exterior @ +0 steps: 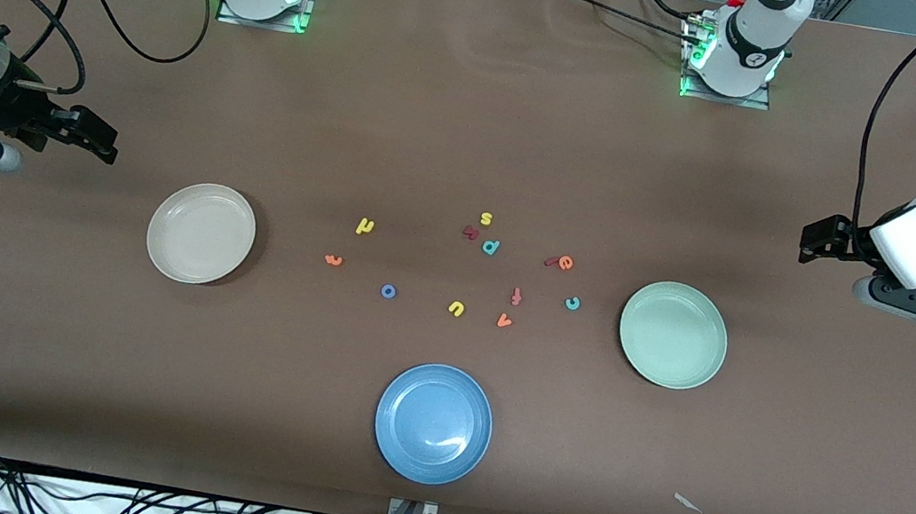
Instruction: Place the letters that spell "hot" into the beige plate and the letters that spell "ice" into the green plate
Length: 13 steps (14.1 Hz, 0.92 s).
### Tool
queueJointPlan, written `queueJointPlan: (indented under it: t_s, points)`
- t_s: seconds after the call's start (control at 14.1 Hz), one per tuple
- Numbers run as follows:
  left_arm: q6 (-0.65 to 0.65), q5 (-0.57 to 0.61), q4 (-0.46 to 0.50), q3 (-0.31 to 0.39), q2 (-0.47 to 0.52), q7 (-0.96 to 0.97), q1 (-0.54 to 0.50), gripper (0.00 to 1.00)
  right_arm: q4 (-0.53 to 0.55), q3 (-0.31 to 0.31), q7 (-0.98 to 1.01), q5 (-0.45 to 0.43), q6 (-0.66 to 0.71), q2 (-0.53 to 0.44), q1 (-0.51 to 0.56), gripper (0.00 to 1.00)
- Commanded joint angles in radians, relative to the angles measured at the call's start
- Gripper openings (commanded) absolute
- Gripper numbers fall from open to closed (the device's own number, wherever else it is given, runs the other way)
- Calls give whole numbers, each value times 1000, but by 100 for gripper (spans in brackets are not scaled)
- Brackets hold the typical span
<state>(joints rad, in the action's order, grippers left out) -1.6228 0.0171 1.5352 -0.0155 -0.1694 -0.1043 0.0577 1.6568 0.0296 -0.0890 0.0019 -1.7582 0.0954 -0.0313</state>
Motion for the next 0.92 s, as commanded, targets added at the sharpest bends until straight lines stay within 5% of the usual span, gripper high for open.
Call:
queueJointPlan:
  t_s: [0.0, 0.85]
  points:
    - [11, -23, -30, 2, -16, -5, -16, 100, -11, -2, 2, 4, 8, -5, -1, 100]
    - [9, -25, -30, -20, -44, 2, 26, 100, -3, -2, -8, 1, -17, 32, 5, 100]
